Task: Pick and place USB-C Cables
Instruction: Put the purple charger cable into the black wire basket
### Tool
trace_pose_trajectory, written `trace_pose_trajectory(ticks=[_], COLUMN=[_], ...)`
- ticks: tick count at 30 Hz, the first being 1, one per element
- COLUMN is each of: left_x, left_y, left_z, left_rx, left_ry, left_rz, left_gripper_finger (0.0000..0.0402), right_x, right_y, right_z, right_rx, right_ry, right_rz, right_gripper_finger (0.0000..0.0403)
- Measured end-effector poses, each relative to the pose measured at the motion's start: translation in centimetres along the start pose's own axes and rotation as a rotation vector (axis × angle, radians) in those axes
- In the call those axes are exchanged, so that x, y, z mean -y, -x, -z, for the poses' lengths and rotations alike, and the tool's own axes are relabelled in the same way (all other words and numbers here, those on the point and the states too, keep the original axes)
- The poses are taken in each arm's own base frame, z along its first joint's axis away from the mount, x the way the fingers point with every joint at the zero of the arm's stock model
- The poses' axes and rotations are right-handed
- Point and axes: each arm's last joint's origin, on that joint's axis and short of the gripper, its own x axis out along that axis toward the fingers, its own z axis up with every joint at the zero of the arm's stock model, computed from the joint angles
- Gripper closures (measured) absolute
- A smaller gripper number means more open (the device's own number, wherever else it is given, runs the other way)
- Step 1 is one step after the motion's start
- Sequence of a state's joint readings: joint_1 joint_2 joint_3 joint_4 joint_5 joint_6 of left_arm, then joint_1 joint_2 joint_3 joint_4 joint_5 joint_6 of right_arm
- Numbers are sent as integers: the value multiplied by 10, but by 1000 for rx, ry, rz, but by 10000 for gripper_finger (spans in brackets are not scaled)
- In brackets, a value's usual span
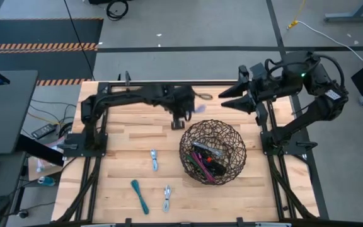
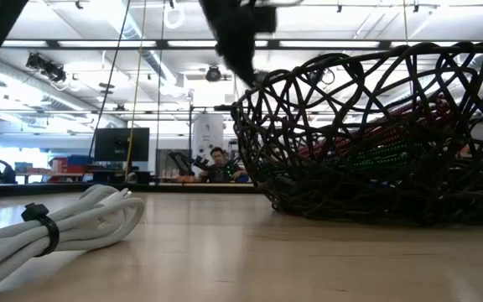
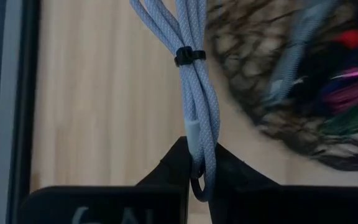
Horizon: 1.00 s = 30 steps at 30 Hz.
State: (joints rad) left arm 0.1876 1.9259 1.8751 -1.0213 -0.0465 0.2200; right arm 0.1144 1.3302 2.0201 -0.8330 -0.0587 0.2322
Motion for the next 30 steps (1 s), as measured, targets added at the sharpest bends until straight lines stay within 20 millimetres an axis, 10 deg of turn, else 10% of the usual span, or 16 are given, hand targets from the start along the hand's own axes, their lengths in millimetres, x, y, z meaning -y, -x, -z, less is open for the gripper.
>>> trace_pose_trajectory(ticks=[16,30], left_x=[78,123], left_y=[-8,-92], left_z=[-35,-32], left_rx=[286,173], left_ry=[-385,-381], left_rz=[192,302], left_gripper_finger=[373,373], right_x=[22,29], right_y=[51,38], right_z=[-15,-8], right_rx=[147,59], right_ry=[107,143], right_rz=[274,303], right_gripper_finger=[254,254])
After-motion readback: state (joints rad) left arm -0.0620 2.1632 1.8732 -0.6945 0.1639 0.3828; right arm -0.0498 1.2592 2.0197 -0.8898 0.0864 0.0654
